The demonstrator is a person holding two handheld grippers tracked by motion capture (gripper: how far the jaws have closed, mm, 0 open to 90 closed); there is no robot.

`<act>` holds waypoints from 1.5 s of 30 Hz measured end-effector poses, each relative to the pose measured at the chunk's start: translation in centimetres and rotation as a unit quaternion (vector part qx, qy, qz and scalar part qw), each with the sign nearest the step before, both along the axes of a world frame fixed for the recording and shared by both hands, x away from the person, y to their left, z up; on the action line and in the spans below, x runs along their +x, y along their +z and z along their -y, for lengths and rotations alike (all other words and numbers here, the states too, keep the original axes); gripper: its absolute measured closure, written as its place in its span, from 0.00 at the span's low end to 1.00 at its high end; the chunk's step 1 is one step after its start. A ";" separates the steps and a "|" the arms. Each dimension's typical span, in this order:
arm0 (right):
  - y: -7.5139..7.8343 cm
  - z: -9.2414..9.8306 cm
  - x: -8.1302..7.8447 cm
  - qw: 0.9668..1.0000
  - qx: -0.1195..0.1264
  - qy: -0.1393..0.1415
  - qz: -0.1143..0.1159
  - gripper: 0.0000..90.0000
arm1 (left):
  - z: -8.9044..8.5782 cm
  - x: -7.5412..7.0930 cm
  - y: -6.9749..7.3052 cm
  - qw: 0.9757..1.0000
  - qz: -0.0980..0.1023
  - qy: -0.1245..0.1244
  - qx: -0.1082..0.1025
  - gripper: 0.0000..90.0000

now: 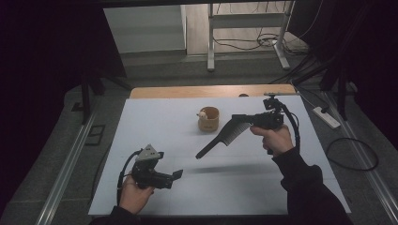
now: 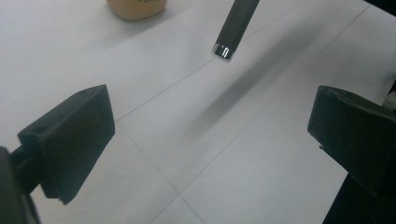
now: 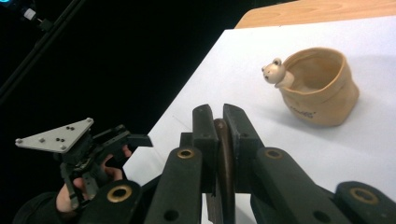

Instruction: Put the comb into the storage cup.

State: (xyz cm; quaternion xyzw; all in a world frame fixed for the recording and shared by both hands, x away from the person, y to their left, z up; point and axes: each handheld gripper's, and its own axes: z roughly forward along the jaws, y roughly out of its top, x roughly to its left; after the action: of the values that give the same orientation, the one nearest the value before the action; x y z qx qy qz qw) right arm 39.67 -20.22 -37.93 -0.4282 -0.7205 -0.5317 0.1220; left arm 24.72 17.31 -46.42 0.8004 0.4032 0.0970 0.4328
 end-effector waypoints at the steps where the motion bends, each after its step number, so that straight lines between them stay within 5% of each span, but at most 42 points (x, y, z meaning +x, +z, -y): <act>1: 0.2 0.0 0.1 1.000 -0.003 -0.002 0.003 0.93 | -0.5 -0.3 0.0 1.000 0.001 0.004 -0.002 0.01; 8: 0.6 0.2 0.5 1.000 -0.005 -0.011 0.007 0.93 | -1.7 -1.0 -0.3 1.000 -0.002 0.015 0.003 0.01; 12: 1.0 0.3 0.8 1.000 -0.006 -0.016 0.009 0.93 | -2.7 -1.3 -0.7 1.000 -0.017 0.017 -0.014 0.01; 19: 1.7 0.6 1.3 0.999 -0.008 -0.028 0.018 0.93 | -3.7 -2.2 -0.8 0.999 -0.009 0.036 0.002 0.00; 27: 2.6 0.7 1.8 0.999 -0.011 -0.037 0.027 0.93 | -5.1 -3.1 -0.9 0.999 -0.010 0.052 -0.011 0.00; 45: 3.7 0.8 2.9 0.997 -0.022 -0.058 0.039 0.93 | -7.5 -5.2 -1.1 0.996 -0.010 0.084 0.000 0.00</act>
State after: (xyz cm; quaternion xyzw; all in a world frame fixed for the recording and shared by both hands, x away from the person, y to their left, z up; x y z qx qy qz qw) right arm 42.60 -21.06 -34.22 -0.4506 -0.7101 -0.5383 0.0536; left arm 19.53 24.83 -47.54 0.7645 0.4734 0.1248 0.4193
